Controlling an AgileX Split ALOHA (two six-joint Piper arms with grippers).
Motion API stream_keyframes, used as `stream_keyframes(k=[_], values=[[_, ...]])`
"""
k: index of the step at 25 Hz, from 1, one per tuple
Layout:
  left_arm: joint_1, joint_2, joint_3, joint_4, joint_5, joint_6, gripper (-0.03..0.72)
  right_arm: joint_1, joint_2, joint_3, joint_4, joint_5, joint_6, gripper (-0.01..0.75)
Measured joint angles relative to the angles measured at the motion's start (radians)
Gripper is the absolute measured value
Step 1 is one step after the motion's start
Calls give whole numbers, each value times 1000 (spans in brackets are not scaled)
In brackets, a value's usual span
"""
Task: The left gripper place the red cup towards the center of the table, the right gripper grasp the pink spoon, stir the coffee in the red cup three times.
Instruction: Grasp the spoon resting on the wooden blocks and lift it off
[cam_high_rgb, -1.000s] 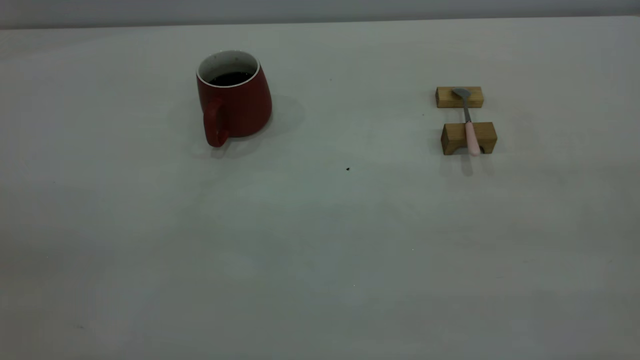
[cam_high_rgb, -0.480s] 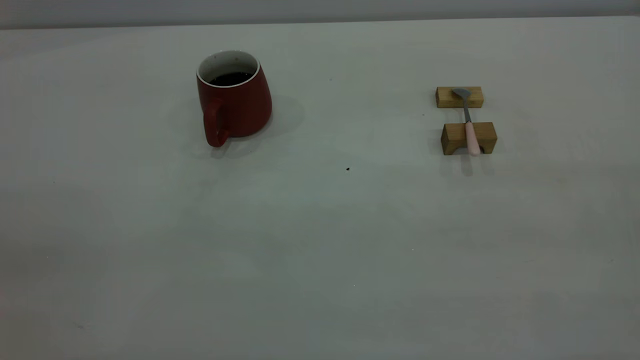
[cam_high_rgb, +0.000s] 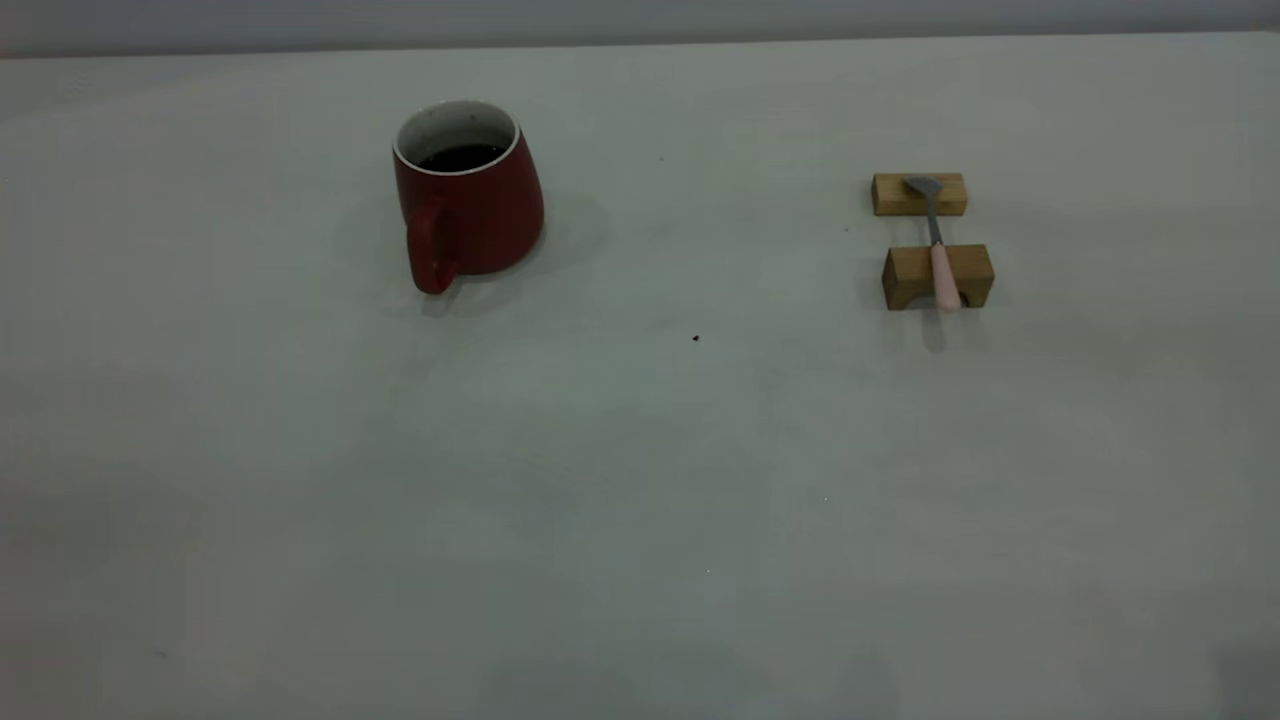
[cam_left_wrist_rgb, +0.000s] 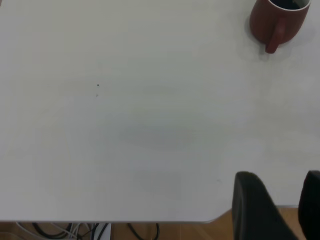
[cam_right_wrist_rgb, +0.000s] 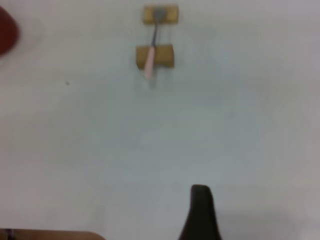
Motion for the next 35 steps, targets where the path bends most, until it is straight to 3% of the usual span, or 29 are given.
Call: stream_keyframes(k=[7,13,24,35], values=[[0,0,0,0,0,0,299,8,494,-34,100,-245,-92,682],[0,0,0,0,0,0,299,127,860,-179,153,-363,-162,681],[0,0,0,0,0,0,299,300,1352,-469,150,-413,-162,672],[0,0,0,0,0,0,299,322,1604,-677,89,-425,-161,659]])
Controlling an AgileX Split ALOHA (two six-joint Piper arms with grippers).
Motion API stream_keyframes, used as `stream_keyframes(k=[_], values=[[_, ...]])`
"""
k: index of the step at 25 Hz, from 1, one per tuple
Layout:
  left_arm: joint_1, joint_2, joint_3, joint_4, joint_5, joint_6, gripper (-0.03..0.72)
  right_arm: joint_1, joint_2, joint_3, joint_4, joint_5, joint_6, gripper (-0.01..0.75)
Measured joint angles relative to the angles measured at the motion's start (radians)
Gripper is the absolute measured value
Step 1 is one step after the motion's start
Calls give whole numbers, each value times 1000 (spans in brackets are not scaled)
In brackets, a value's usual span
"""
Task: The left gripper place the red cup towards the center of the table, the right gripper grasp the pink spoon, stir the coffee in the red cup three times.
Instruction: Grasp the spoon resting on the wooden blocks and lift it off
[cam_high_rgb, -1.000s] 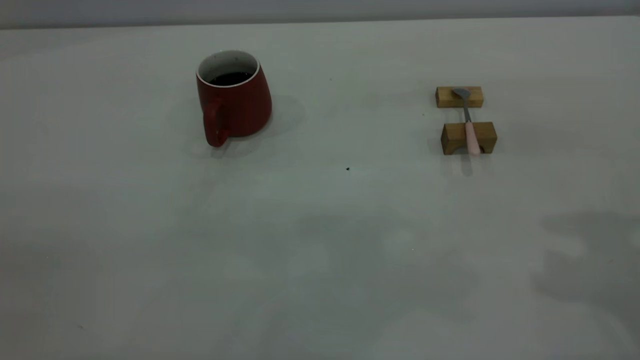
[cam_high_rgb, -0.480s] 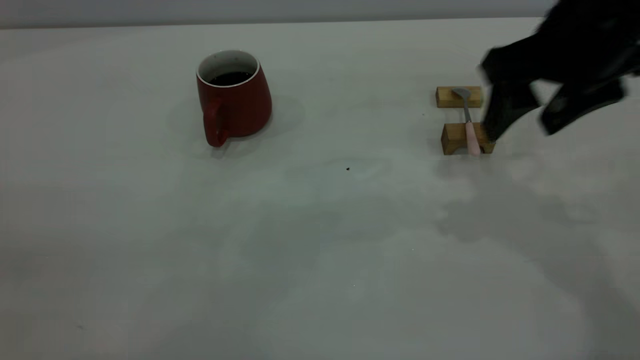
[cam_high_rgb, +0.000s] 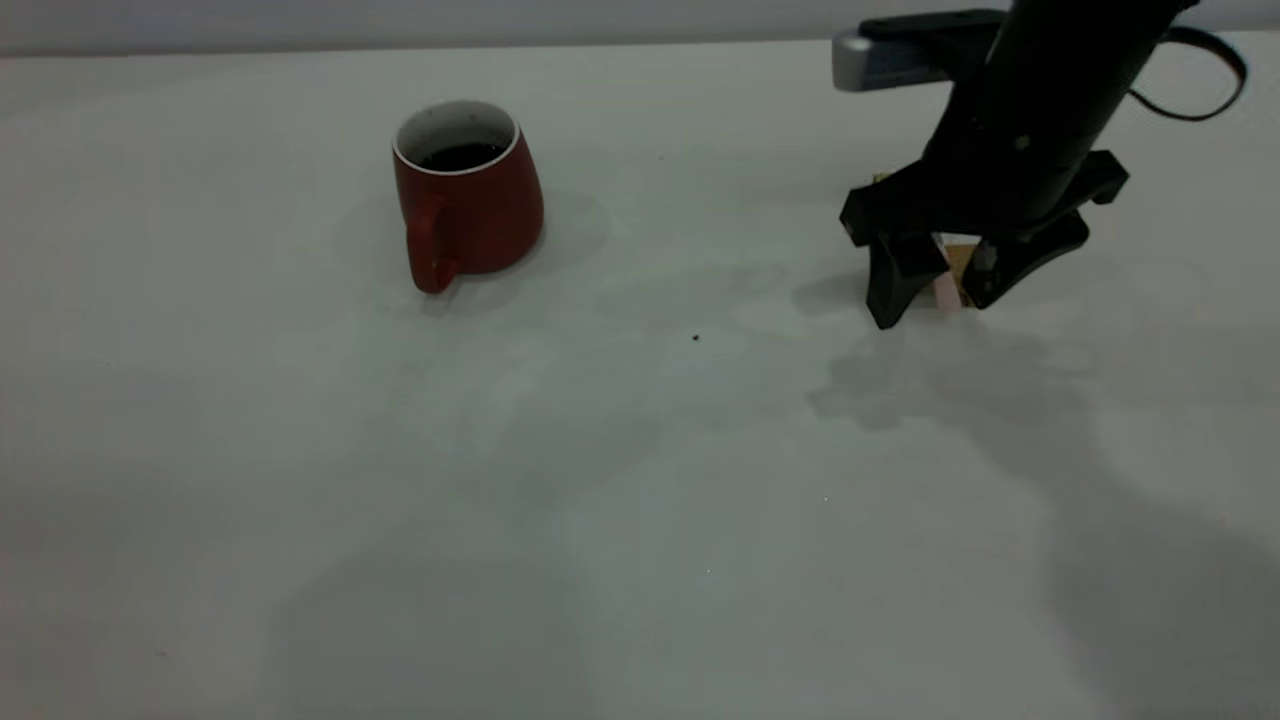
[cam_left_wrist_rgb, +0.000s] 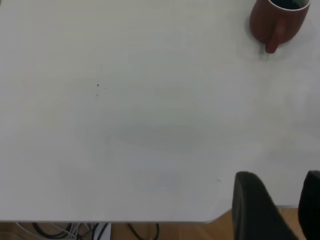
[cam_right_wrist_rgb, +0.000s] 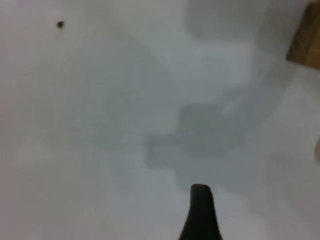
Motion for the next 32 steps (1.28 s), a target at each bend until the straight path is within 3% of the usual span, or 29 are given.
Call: stream_keyframes(k=[9,27,32], values=[[0,0,0,0,0,0,299,-36,80,-88,-104,23,58,649],[0,0,0,0,0,0,299,-84,123,-96,-128,-28,67,638],[0,0,0,0,0,0,299,-84,149,-104,-141,-49,68,552]])
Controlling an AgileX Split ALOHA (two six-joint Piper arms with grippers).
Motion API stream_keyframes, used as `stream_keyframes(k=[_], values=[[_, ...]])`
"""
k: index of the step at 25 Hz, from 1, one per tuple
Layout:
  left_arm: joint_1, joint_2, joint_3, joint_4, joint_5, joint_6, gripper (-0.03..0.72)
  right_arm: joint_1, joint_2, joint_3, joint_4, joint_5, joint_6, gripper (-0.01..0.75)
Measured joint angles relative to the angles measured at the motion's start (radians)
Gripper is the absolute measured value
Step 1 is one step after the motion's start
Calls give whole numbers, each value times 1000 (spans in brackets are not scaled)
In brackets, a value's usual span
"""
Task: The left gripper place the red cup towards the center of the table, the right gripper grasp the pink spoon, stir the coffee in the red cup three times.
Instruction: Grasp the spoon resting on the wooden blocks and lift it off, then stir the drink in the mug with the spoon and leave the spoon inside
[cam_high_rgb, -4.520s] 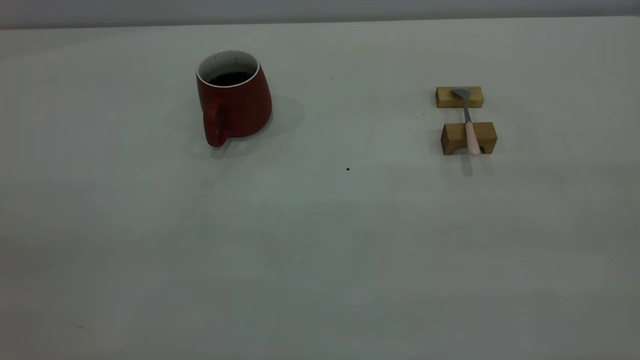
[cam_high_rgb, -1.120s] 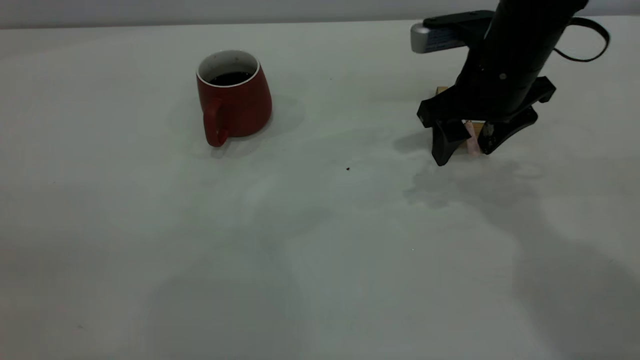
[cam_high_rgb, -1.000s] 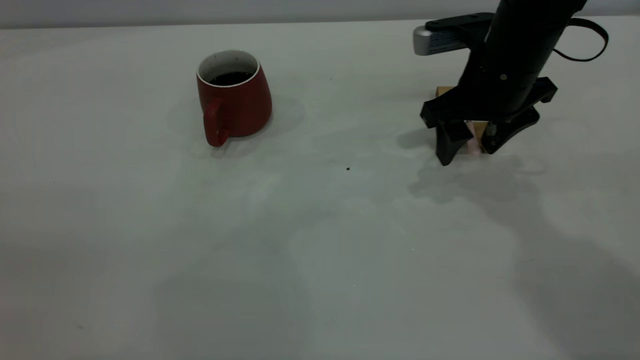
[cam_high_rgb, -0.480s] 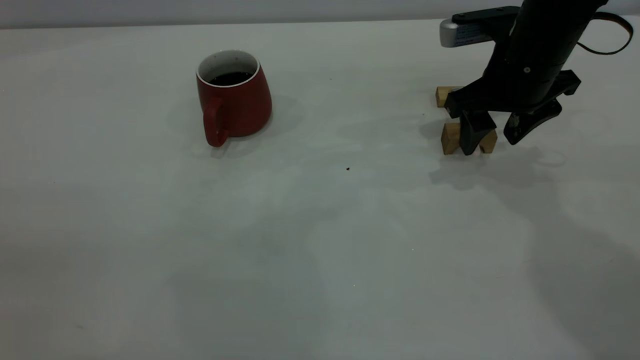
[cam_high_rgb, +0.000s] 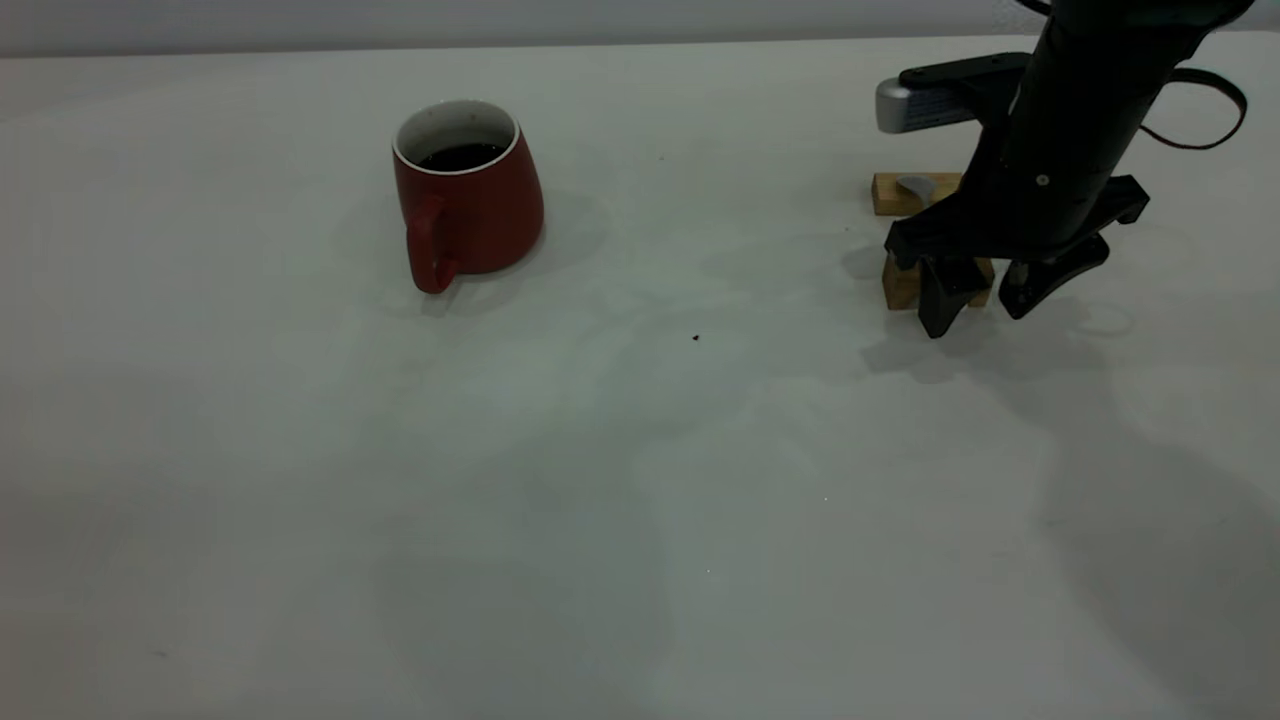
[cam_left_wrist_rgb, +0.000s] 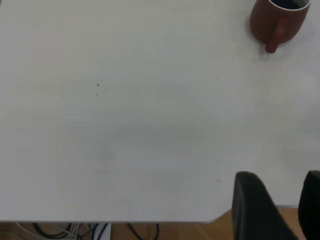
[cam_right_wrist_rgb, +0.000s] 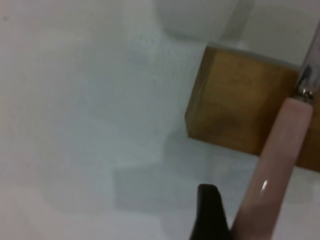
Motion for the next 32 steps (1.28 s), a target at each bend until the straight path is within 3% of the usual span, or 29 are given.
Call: stream_keyframes(k=[3,8,14,18,26,32], values=[[0,0,0,0,0,0,299,-1,1,-3,-3,-2,1,422],[0,0,0,0,0,0,299,-1,-9,-8,-3,50,3,137],[0,0,0,0,0,0,299,-1,-162,-8,12,140,3,130],[0,0,0,0,0,0,299,-2,-286,-8,181,220,3,130],[0,0,0,0,0,0,299,8,-367,-8,940,370,-5,130],[0,0,0,0,0,0,299,68,-344,-5,1342,413,81,130]])
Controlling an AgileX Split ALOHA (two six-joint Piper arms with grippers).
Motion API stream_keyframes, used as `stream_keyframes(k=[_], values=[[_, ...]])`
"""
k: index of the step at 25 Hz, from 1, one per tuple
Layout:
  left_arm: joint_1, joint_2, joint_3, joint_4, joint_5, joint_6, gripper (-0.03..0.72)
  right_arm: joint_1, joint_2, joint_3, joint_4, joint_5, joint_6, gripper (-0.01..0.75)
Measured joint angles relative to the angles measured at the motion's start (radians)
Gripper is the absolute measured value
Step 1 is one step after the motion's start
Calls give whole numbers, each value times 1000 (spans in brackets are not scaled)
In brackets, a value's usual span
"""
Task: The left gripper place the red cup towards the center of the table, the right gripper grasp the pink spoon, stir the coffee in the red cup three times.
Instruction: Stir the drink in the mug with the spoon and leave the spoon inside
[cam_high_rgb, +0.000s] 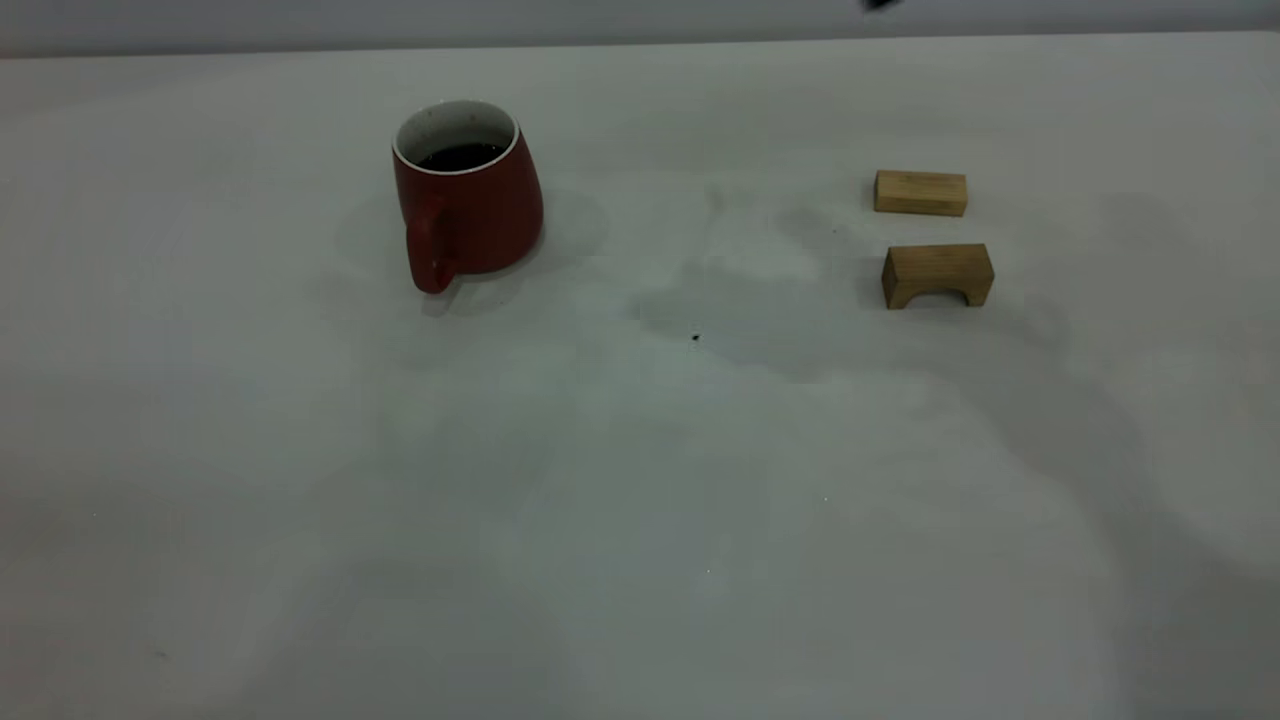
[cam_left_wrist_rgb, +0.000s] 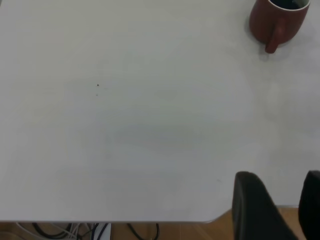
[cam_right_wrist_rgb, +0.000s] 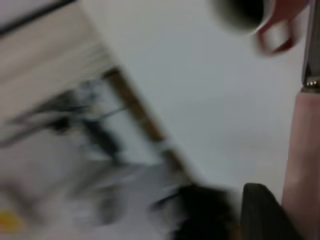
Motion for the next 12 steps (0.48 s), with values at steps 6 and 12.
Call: stream_keyframes(k=[6,12], values=[[0,0,0,0,0,0,299,139,77,-33,298,3,226,130],[0,0,0,0,0,0,299,192,238,-233,328,3,492,130]])
